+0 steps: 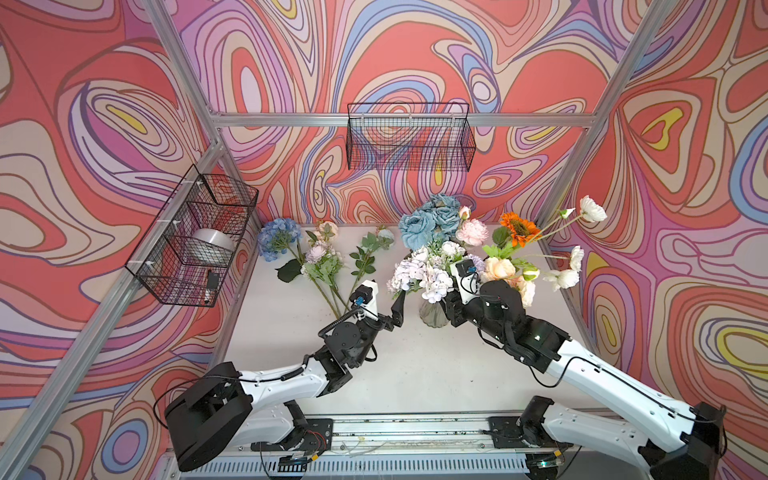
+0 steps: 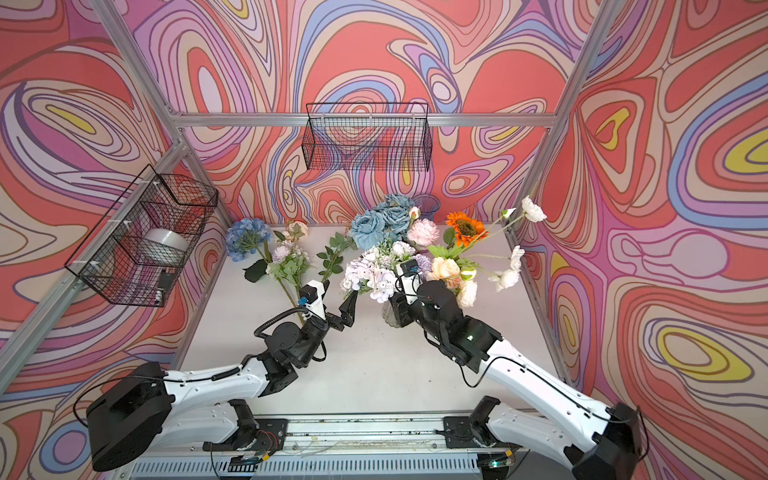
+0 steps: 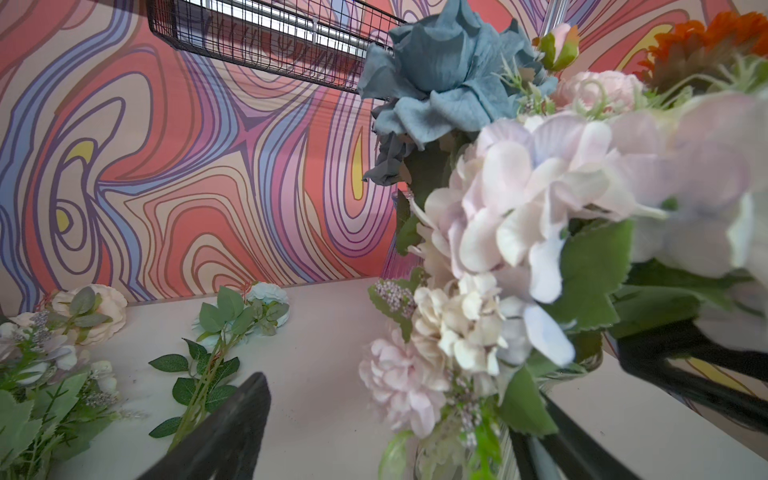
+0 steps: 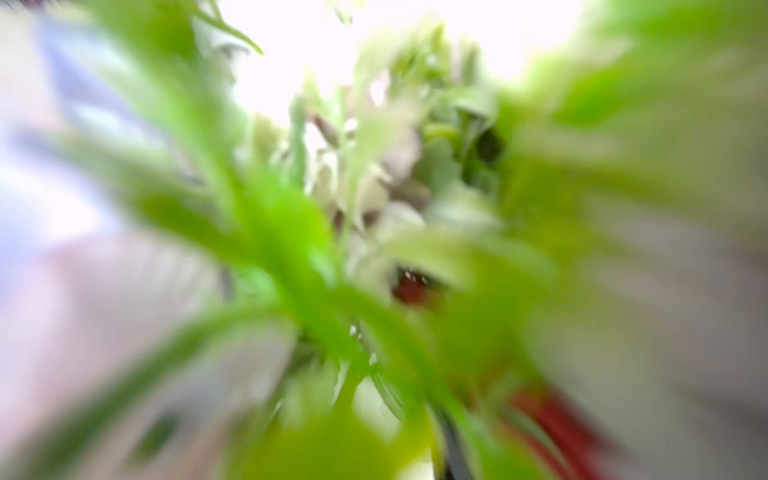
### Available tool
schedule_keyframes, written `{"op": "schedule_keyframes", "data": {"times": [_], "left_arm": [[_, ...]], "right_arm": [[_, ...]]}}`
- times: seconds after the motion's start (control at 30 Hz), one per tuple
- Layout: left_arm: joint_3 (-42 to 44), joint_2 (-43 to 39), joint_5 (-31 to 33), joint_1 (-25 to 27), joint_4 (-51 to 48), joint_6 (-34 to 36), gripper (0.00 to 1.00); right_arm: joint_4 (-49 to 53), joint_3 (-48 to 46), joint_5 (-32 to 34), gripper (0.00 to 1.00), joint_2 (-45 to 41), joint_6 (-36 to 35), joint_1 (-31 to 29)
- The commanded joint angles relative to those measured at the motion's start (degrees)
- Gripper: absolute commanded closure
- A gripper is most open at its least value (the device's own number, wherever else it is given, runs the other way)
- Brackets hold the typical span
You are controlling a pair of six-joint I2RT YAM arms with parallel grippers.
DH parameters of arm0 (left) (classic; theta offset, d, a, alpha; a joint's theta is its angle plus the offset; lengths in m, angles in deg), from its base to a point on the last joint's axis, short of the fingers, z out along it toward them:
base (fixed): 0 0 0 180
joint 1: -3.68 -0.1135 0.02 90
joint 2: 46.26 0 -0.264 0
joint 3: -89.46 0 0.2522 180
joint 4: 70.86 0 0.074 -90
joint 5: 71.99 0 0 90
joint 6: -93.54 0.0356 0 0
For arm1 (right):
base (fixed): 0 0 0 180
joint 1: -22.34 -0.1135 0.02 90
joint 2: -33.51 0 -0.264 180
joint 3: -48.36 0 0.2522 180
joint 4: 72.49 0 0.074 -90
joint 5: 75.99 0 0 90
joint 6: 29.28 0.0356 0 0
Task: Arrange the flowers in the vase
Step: 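Draw the left gripper back toward the flower pile while the right stays by the vase, then grip the clear flower-filled vase with the right gripper and slide it farther away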
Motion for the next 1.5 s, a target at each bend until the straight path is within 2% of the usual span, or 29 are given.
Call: {"op": "schedule_keyframes", "data": {"times": [0.0, 0.17, 0.2, 0.3, 0.33, 0.37, 0.53, 0.67, 0.73, 0.93, 1.2, 1.47], "left_arm": [[0.1, -3.9, 1.2, -0.3, -0.8, 0.1, 0.1], [-1.6, -8.9, 0.5, -0.3, -6.1, -0.2, 0.09], [-1.5, -9.8, 0.4, -0.3, -6.4, -0.4, 0.09], [-1.9, -12.1, 1.5, -0.4, -8.0, -0.6, 0.09], [-2.4, -12.5, 2.2, -0.5, -8.9, -0.3, 0.08], [-2.8, -12.7, 2.5, -0.8, -9.5, 0.0, 0.08], [-5.4, -10.3, 0.5, -5.2, -10.5, -3.0, 0.08], [-6.2, -7.6, -0.6, -6.7, -8.9, -4.5, 0.08], [-6.2, -6.8, -1.0, -6.9, -9.0, -5.1, 0.07], [-8.7, -6.0, -1.4, -8.2, -10.4, -6.6, 0.07], [-11.0, -3.4, -3.6, -9.1, -10.7, -7.0, 0.07], [-11.3, 1.2, -7.1, -9.1, -7.5, -10.2, 0.07]], "right_arm": [[4.4, -1.3, -4.1, 0.51, -2.7, 6.1, -0.1], [5.9, -4.3, -6.7, 0.49, -3.5, 10.0, -0.1], [6.3, -4.9, -7.0, 0.44, -3.5, 10.6, -0.1], [6.0, -7.4, -7.6, 0.12, -3.9, 12.2, -0.2], [5.6, -8.6, -7.1, 0.07, -4.4, 12.6, -0.2], [5.0, -9.5, -6.7, 0.05, -4.8, 12.8, -0.2], [0.1, -14.6, -1.0, 0.02, -6.5, 13.0, -0.2], [-7.7, -18.3, 3.9, 0.02, -4.0, 10.6, -0.2], [-13.7, -20.5, 4.7, 0.02, -2.8, 8.3, -0.1], [-40.0, -29.9, 8.1, 0.02, -0.1, -1.6, -0.2], [-49.9, -31.1, 9.3, 0.02, 4.6, -10.1, -0.1], [-61.2, -33.2, 9.8, 0.02, 8.4, -14.3, 0.2]]}}
